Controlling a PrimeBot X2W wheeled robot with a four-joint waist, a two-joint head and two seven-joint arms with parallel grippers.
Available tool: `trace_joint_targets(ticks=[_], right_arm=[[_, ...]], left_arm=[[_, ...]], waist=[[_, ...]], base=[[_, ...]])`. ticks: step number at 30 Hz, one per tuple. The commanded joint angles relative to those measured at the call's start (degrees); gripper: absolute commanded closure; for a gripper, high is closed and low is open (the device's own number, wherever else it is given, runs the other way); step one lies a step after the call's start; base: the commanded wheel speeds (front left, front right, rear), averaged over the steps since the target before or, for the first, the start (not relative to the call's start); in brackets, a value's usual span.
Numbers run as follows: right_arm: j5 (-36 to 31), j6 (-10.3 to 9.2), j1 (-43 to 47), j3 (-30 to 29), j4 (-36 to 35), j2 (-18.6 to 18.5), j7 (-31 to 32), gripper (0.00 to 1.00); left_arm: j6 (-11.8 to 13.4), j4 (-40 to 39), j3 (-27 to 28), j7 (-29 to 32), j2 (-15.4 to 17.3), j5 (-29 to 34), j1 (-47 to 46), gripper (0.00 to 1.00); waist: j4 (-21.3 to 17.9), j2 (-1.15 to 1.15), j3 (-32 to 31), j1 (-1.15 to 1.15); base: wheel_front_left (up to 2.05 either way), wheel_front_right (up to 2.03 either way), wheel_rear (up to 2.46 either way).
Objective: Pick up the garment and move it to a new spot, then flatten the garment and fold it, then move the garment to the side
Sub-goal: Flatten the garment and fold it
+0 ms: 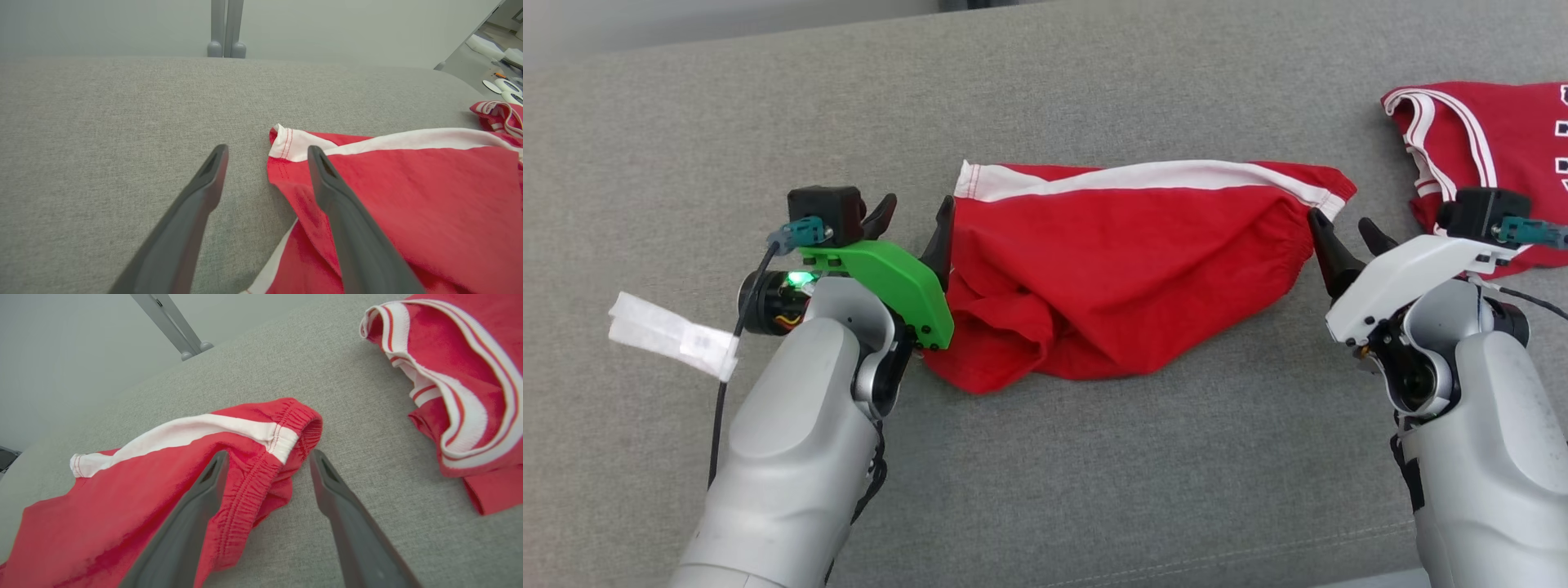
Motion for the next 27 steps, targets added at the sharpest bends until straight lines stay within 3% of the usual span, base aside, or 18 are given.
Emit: trace_joint_targets(ticks=[1,8,12,20,27], right_arm=[[0.68,0.03,-1.41,0.64,0.74,-0.01,-0.54,0.00],[4.71,0.03,-5.89,3.72,6.45,0.14,-2.99,0.00],[7.62,0.03,-7.95,7.10,8.92,0.12,-4.93,0.00],[11.88,0.03,-10.92,13.23,11.64,0.10,-8.47,0.00],[11.51,0.03,-11.92,14.27,12.43,0.11,-10.32,0.00]], left_arm=[[0.84,1.04,-1.09,0.85,0.25,-1.74,-1.86,0.00],[4.44,5.03,-7.10,3.54,0.27,-6.80,-7.68,0.00],[5.22,6.98,-9.36,3.95,0.27,-8.56,-9.99,0.00],[8.28,13.18,-9.59,2.78,0.29,-9.70,-14.40,0.00],[8.07,17.25,-9.75,2.69,0.30,-10.32,-16.37,0.00]], waist=[[-2.91,0.00,3.15,0.00],[-4.67,0.00,5.17,0.00],[-5.41,0.00,5.78,0.00],[-6.50,0.00,6.90,0.00],[-6.39,0.00,7.47,0.00]], base=[[0.00,0.00,0.00],[0.00,0.00,0.00],[0.00,0.00,0.00],[0.00,0.00,0.00],[0.00,0.00,0.00]])
